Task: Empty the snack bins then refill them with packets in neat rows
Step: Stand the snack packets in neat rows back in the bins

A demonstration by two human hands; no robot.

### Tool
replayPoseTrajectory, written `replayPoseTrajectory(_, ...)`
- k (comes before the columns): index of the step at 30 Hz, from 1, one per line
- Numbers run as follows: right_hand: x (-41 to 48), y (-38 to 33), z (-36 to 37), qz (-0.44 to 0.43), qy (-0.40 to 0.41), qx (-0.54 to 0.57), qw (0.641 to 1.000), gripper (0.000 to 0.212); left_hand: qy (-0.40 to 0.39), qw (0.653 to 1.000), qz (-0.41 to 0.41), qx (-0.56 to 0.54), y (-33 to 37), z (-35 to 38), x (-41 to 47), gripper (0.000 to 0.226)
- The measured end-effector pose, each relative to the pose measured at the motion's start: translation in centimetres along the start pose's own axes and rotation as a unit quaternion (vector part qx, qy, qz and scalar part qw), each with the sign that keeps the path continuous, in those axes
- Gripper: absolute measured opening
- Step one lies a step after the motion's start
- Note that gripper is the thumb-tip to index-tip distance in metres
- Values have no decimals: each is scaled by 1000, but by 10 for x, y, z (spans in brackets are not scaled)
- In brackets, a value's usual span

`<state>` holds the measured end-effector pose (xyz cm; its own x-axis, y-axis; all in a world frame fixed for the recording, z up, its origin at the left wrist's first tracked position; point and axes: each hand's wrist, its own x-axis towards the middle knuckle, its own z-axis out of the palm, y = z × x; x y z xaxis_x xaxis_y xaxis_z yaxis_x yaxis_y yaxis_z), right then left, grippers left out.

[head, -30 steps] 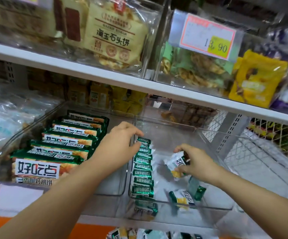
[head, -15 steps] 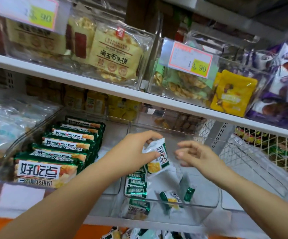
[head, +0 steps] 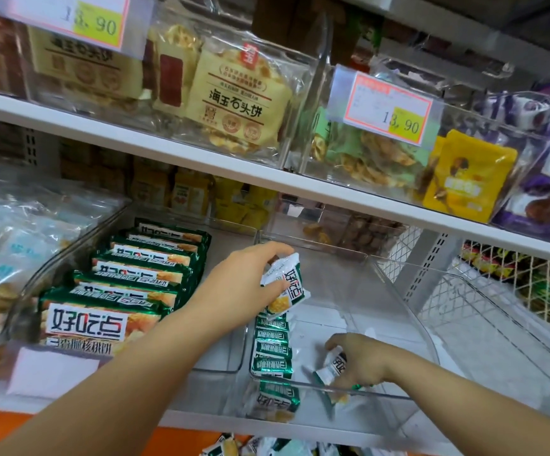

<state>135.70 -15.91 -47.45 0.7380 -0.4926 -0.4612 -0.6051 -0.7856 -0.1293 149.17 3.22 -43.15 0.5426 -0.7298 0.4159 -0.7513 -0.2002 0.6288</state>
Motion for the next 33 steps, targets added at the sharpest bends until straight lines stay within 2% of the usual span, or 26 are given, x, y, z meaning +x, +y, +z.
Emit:
replayPoseTrajectory(3, -12, 3, -8, -45, 111, 48, 992, 86, 2, 1000, 1, -2, 0, 1, 0, 43)
replayPoseTrajectory(6, -29, 11, -27, -94, 205, 122, 967, 93, 10, 1000, 8, -2, 2, 3, -1, 43)
replayPoseTrajectory(9, -50, 18, -46, -163, 195, 211, 944, 82, 17, 1000, -3, -27, 7, 8, 0, 41)
replayPoseTrajectory(11, -67, 16, -53, -199, 177, 209, 941, 75, 12, 995, -20, -98, 12, 12, 2, 38)
replayPoseTrajectory(14, -82, 8, -58, -234, 185, 210, 931, 77, -1, 981, -45, -191, 18, 14, 6, 31)
replayPoseTrajectory(17, -88, 2, -58, -257, 210, 251, 909, 57, -56, 948, -91, -301, 25, 14, 5, 25)
replayPoseTrajectory(19, -89, -1, -57, -260, 224, 239, 908, 44, -101, 923, -122, -350, 27, 15, 4, 23)
replayPoseTrajectory(25, -91, -18, -55, -274, 225, 223, 908, 26, -144, 890, -134, -411, 30, 14, -2, 19)
replayPoseTrajectory(27, -87, -22, -55, -277, 239, 225, 903, 26, -153, 882, -116, -430, 28, 13, -3, 28)
replayPoseTrajectory(30, -80, -26, -53, -265, 274, 253, 889, 27, -174, 895, -83, -402, 25, 10, -2, 55)
replayPoseTrajectory(33, -74, -26, -50, -247, 287, 286, 880, 37, -151, 916, -64, -366, 25, 9, -1, 55)
